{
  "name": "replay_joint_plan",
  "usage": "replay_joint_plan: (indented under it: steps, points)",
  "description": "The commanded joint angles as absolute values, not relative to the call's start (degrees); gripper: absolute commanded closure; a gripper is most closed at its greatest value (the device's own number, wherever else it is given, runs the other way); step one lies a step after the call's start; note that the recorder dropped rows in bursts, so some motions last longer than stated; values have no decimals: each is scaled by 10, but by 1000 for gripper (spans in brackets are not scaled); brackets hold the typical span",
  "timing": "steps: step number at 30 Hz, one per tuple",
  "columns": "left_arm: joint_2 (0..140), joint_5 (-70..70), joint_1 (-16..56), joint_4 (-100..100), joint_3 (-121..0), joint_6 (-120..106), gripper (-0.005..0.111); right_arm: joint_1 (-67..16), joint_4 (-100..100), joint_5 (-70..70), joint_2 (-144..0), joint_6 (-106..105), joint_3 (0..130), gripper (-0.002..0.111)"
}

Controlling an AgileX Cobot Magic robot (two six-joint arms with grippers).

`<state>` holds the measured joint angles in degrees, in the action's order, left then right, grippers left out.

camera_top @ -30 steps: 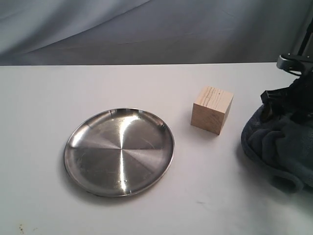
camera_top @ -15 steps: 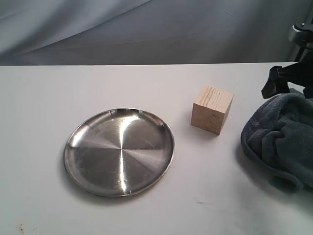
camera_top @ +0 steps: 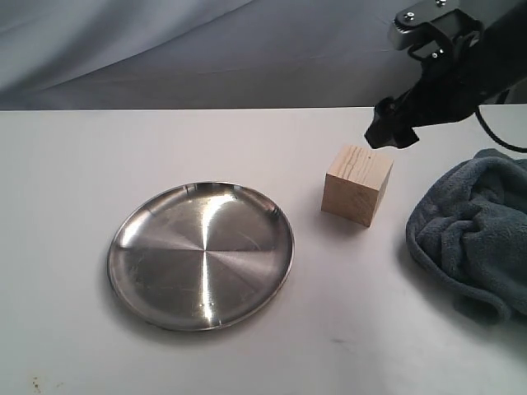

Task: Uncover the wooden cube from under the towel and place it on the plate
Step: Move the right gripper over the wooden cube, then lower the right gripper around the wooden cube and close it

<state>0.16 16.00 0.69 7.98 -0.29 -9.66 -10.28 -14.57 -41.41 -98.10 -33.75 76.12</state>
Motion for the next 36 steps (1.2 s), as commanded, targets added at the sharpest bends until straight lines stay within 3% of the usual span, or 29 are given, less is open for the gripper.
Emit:
replay_joint_plan:
  steps: [1,8,15,25,36]
  points:
    - [0,153,10,78,0,-92,107,-130,-131,-404,-979,-394,767,13]
    - [0,153,10,78,0,-92,107,-135,-130,-406,-1027,-427,767,3]
    - [0,153,10,78,0,-92,107,-135,-126,-472,-1093,-449,851,3]
    - [0,153,10,78,0,-92,107,-133,-103,-674,-1233,-451,1072,3]
    - [0,153,10,78,0,-92,107,-132,-92,-700,-1298,-477,1154,3]
